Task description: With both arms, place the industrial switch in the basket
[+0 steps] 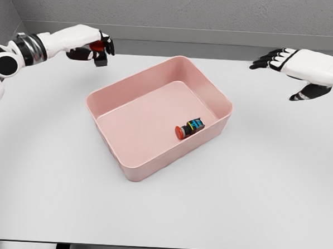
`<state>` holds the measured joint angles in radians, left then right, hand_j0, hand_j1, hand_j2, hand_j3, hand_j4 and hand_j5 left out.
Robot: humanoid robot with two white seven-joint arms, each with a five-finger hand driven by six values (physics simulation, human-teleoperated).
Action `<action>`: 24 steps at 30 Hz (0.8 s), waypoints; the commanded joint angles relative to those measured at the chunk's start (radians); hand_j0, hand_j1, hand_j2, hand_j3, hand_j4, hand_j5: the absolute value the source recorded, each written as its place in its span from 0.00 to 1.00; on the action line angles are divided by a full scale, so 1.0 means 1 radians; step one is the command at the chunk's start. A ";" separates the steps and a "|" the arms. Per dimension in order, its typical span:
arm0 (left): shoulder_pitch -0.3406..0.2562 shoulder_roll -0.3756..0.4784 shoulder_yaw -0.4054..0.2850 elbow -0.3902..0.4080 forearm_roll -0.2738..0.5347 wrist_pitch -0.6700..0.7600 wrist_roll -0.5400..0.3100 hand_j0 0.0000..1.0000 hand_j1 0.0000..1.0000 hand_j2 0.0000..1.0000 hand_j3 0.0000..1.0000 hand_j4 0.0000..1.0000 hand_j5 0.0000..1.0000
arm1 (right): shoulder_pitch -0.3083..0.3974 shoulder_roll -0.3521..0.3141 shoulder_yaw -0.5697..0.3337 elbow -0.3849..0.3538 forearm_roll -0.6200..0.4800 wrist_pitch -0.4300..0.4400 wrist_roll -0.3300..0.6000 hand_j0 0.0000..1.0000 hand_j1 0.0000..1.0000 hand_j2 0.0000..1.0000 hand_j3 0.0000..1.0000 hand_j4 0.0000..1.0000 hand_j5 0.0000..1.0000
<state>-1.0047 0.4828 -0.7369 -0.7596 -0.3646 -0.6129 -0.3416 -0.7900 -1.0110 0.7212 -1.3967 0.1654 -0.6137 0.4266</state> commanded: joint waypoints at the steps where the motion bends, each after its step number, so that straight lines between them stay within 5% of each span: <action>1: -0.005 -0.021 0.002 -0.001 0.007 0.002 -0.007 0.48 0.48 0.48 0.48 0.48 0.48 | 0.009 -0.061 -0.008 0.034 -0.089 0.003 -0.022 1.00 1.00 1.00 1.00 1.00 1.00; 7: -0.025 -0.066 0.001 -0.001 0.006 0.002 -0.011 0.48 0.48 0.48 0.48 0.48 0.48 | 0.086 -0.083 -0.005 0.005 -0.090 0.003 -0.072 1.00 1.00 1.00 1.00 1.00 1.00; 12: -0.041 -0.104 -0.012 -0.003 0.006 0.002 -0.010 0.49 0.49 0.49 0.49 0.49 0.49 | 0.147 -0.133 -0.005 -0.102 -0.089 0.003 -0.089 1.00 1.00 1.00 1.00 1.00 1.00; 24: -0.071 -0.190 -0.045 -0.043 0.006 0.002 -0.019 0.49 0.49 0.49 0.49 0.49 0.49 | 0.161 -0.135 -0.005 -0.127 -0.087 0.003 -0.086 1.00 1.00 1.00 1.00 1.00 1.00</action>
<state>-1.0814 0.3093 -0.7769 -0.7892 -0.3694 -0.6141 -0.3590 -0.6289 -1.1452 0.7172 -1.5221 0.0844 -0.6127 0.3402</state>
